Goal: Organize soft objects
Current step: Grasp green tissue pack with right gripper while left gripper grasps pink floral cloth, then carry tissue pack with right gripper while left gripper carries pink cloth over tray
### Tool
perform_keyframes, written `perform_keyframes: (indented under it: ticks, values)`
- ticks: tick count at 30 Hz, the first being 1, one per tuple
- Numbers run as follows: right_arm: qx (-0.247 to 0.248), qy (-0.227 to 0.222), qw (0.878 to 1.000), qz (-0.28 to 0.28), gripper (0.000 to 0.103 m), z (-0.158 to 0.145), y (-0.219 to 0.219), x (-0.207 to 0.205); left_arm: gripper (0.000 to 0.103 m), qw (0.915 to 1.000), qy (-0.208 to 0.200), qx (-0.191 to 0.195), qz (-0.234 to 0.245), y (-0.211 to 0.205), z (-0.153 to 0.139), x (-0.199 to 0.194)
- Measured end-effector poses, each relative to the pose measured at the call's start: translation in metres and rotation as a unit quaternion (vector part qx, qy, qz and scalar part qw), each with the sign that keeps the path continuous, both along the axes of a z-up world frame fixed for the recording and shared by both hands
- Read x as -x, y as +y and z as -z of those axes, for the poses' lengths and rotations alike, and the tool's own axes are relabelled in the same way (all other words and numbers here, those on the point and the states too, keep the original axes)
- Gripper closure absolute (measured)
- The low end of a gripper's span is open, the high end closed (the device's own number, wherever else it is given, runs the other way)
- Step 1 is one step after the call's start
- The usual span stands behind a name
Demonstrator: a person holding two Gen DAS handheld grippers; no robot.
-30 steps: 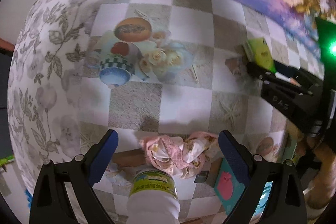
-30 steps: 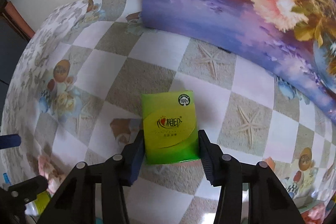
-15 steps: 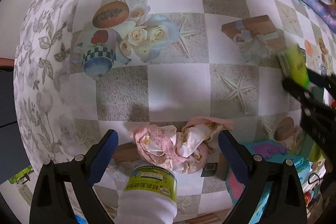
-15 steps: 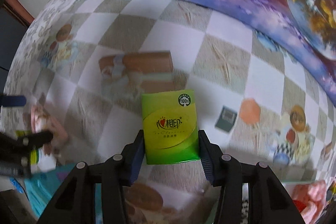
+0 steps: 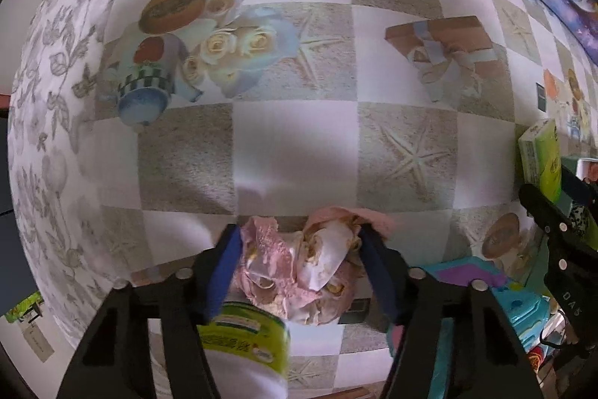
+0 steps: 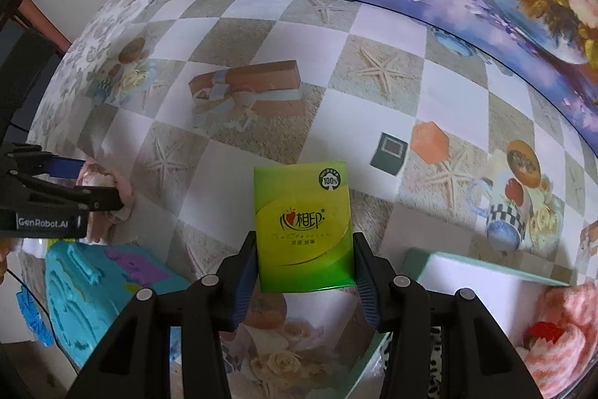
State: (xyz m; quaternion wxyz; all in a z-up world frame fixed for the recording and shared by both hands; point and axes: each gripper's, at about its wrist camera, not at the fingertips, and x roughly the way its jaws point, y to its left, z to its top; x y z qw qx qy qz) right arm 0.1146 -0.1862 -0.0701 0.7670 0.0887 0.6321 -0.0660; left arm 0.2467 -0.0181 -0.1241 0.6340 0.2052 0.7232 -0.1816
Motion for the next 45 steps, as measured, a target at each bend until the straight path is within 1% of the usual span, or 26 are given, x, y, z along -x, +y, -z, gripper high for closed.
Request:
perform_keyframes:
  ticks: [1,4,6,9,11,13,17,20,21,22,24,26,28,31,35,36,40,42,45]
  values:
    - [-0.003,-0.001,1.000,0.003,0.053,-0.002,-0.001,0.005,0.045,1.0000,-0.001,0.003,0.001,0.001,0.000,0.001]
    - [-0.017,-0.008,1.000,0.017,0.053,-0.008,-0.005,0.023,0.056,0.9998,-0.009,0.016,0.003,0.000,-0.002,0.005]
    - [-0.016,-0.017,0.999,0.022,0.053,-0.016,-0.007,0.033,0.075,0.9993,-0.019,0.031,-0.001,-0.003,-0.006,0.009]
    - [-0.015,-0.028,0.999,0.025,0.053,-0.031,-0.010,0.050,0.082,0.9983,-0.037,0.045,-0.013,-0.004,-0.014,0.012]
    - [-0.018,-0.036,0.999,0.028,0.053,-0.038,-0.011,0.054,0.085,0.9972,-0.045,0.055,-0.023,-0.004,-0.024,0.015]
    - [-0.019,-0.045,0.998,0.034,0.053,-0.050,-0.009,0.062,0.086,0.9954,-0.059,0.066,-0.037,0.001,-0.036,0.017]
    - [-0.019,-0.056,0.997,0.039,0.053,-0.070,-0.008,0.086,0.087,0.9889,-0.106,0.084,-0.062,0.009,-0.078,0.020]
    - [-0.019,-0.065,0.997,0.047,0.053,-0.067,0.004,0.072,0.087,0.9819,-0.138,0.104,-0.078,0.013,-0.112,0.026]
    - [-0.016,-0.070,0.996,0.050,0.053,-0.070,0.007,0.075,0.087,0.9797,-0.150,0.106,-0.080,0.017,-0.120,0.027]
    - [-0.014,-0.072,0.996,0.052,0.053,-0.065,0.012,0.068,0.087,0.9773,-0.163,0.108,-0.082,0.019,-0.131,0.030]
    - [-0.010,-0.081,0.995,0.059,0.053,-0.072,0.014,0.077,0.087,0.9719,-0.182,0.121,-0.087,0.026,-0.157,0.039]
    - [-0.010,-0.090,0.994,0.064,0.053,-0.080,0.014,0.087,0.087,0.9671,-0.193,0.136,-0.093,0.025,-0.175,0.053]
    - [-0.004,-0.099,0.993,0.070,0.053,-0.088,0.015,0.099,0.087,0.9626,-0.202,0.154,-0.095,0.020,-0.187,0.070]
    - [0.001,-0.113,0.990,0.080,0.053,-0.099,0.014,0.118,0.087,0.9570,-0.215,0.171,-0.092,0.009,-0.192,0.092]
    - [0.001,-0.127,0.987,0.100,0.053,-0.107,0.010,0.144,0.087,0.9474,-0.224,0.210,-0.090,-0.004,-0.204,0.130]
    - [0.003,-0.130,0.986,0.105,0.053,-0.109,0.009,0.152,0.087,0.9461,-0.225,0.216,-0.088,-0.007,-0.206,0.138]
    - [0.003,-0.146,0.981,0.125,0.053,-0.116,0.004,0.173,0.087,0.9394,-0.228,0.241,-0.085,-0.019,-0.206,0.171]
    - [0.002,-0.152,0.979,0.134,0.053,-0.117,0.002,0.183,0.087,0.9356,-0.224,0.259,-0.087,-0.025,-0.202,0.186]
    - [0.004,-0.156,0.977,0.143,0.053,-0.118,-0.002,0.194,0.087,0.9335,-0.214,0.271,-0.096,-0.030,-0.192,0.204]
